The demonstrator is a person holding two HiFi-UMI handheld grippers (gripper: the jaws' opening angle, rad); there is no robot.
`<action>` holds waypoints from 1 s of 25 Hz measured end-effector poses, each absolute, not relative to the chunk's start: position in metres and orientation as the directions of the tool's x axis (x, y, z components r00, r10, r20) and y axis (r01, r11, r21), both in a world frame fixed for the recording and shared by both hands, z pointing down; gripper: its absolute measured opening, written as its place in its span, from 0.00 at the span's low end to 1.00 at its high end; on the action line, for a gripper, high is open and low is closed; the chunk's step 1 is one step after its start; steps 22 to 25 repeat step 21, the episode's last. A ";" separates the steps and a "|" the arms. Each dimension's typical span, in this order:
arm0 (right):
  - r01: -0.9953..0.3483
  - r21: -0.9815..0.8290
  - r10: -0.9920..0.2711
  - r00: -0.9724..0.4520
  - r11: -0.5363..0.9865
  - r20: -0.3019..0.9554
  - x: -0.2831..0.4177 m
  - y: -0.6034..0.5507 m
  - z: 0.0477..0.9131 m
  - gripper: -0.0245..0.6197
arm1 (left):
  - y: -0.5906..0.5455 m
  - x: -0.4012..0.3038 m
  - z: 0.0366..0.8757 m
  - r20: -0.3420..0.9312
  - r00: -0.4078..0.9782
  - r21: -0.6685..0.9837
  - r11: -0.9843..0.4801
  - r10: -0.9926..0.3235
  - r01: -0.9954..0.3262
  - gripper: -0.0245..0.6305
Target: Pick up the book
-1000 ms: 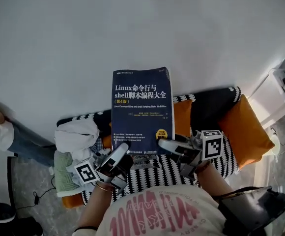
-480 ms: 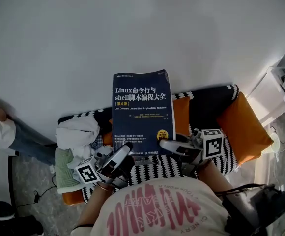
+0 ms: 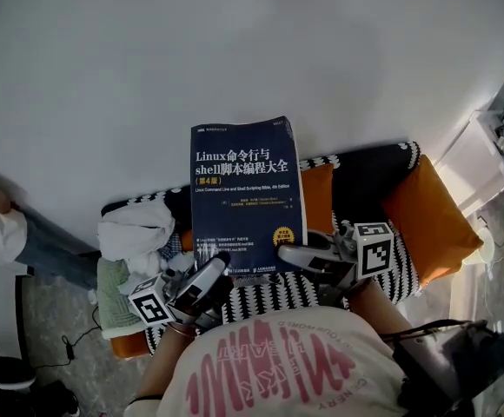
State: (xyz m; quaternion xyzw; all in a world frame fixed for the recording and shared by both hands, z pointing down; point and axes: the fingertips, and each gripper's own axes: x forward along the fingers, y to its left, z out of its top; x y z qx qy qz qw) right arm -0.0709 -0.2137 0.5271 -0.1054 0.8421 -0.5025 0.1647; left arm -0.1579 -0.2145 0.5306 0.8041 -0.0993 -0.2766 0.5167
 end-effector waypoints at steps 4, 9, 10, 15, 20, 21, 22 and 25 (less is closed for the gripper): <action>-0.014 -0.877 -0.335 -0.927 0.481 -0.169 -0.071 -0.213 0.526 0.36 | -0.213 -0.158 0.529 -0.353 0.824 0.880 -0.455 -0.442 0.133 0.38; -0.006 -0.878 -0.333 -0.927 0.479 -0.175 -0.071 -0.213 0.523 0.36 | -0.212 -0.158 0.527 -0.352 0.825 0.881 -0.455 -0.442 0.132 0.38; -0.005 -0.878 -0.332 -0.927 0.478 -0.176 -0.071 -0.213 0.523 0.36 | -0.212 -0.158 0.527 -0.351 0.826 0.881 -0.455 -0.442 0.131 0.38; 0.001 -0.878 -0.330 -0.926 0.478 -0.181 -0.070 -0.213 0.521 0.36 | -0.211 -0.157 0.525 -0.356 0.825 0.877 -0.461 -0.440 0.132 0.39; 0.009 -0.878 -0.327 -0.926 0.478 -0.188 -0.071 -0.213 0.521 0.36 | -0.211 -0.157 0.524 -0.357 0.826 0.874 -0.468 -0.437 0.130 0.39; 0.011 -0.879 -0.327 -0.926 0.478 -0.189 -0.071 -0.213 0.521 0.36 | -0.211 -0.157 0.523 -0.357 0.826 0.874 -0.469 -0.436 0.130 0.40; 0.011 -0.879 -0.327 -0.926 0.478 -0.189 -0.071 -0.213 0.521 0.36 | -0.211 -0.157 0.523 -0.357 0.826 0.874 -0.469 -0.436 0.130 0.40; 0.011 -0.879 -0.327 -0.926 0.478 -0.189 -0.071 -0.213 0.521 0.36 | -0.211 -0.157 0.523 -0.357 0.826 0.874 -0.469 -0.436 0.130 0.40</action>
